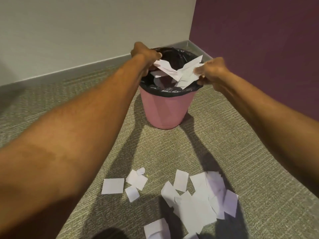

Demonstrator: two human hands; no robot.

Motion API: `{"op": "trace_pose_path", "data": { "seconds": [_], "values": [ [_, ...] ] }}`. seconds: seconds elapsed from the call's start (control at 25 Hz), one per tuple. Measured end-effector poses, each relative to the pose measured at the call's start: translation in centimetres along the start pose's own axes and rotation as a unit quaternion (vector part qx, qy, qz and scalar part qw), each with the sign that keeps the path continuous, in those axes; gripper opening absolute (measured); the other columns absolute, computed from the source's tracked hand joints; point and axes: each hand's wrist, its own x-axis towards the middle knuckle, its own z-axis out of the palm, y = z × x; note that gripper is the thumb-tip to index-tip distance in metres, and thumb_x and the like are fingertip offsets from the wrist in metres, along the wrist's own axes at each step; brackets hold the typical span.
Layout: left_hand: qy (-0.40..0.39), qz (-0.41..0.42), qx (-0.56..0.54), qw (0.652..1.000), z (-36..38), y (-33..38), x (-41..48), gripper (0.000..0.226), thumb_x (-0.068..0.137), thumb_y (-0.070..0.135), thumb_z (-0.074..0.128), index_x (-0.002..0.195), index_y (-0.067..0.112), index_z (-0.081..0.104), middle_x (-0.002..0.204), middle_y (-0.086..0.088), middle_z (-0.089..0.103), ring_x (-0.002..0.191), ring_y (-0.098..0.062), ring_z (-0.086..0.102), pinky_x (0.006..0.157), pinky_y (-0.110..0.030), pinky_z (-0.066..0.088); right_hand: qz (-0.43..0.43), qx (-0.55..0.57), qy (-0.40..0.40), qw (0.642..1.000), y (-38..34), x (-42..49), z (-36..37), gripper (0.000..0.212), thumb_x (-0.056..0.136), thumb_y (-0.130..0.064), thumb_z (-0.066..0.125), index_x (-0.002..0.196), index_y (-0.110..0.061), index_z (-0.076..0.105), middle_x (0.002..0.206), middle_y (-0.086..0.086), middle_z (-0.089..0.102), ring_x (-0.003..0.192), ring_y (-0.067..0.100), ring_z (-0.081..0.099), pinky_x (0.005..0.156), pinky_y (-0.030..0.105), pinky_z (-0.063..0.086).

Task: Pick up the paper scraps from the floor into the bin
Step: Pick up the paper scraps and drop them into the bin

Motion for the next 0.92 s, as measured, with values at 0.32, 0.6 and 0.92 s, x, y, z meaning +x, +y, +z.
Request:
{"op": "trace_pose_path", "data": {
  "seconds": [0.32, 0.6, 0.92],
  "values": [
    [-0.006, 0.057, 0.009, 0.998, -3.3, -3.4, -0.6, 0.031, 0.077, 0.014, 0.078, 0.097, 0.012, 0.054, 0.092, -0.012, 0.065, 0.080, -0.026, 0.068, 0.071, -0.042, 0.061, -0.030, 0.018, 0.014, 0.999, 0.3, 0.8, 0.3, 0.015, 0.086, -0.012, 0.073, 0.081, -0.003, 0.062, 0.085, 0.011, 0.071, 0.069, 0.023, 0.074, 0.056, 0.032, 0.061],
    [0.103, 0.078, -0.016, 0.991, -6.0, -6.3, -3.6, 0.009, 0.085, 0.013, 0.065, 0.079, 0.014, 0.059, 0.076, 0.000, 0.062, 0.068, -0.012, 0.059, 0.066, -0.030, 0.053, -0.057, 0.022, 0.035, 0.998, -0.7, 0.2, 0.5, 0.019, 0.095, -0.019, 0.062, 0.082, -0.006, 0.063, 0.075, 0.017, 0.070, 0.054, 0.022, 0.070, 0.051, 0.029, 0.057],
    [-0.062, -0.083, 0.206, 0.973, -6.0, -24.5, -12.7, 0.024, 0.088, 0.025, 0.066, 0.106, 0.010, 0.058, 0.089, -0.011, 0.067, 0.072, -0.024, 0.064, 0.072, -0.042, 0.059, -0.137, -0.061, -0.108, 0.983, 6.3, -10.2, 0.7, 0.011, 0.094, -0.008, 0.058, 0.092, -0.004, 0.068, 0.074, 0.007, 0.069, 0.058, 0.014, 0.063, 0.050, 0.022, 0.052]
  ]
}}
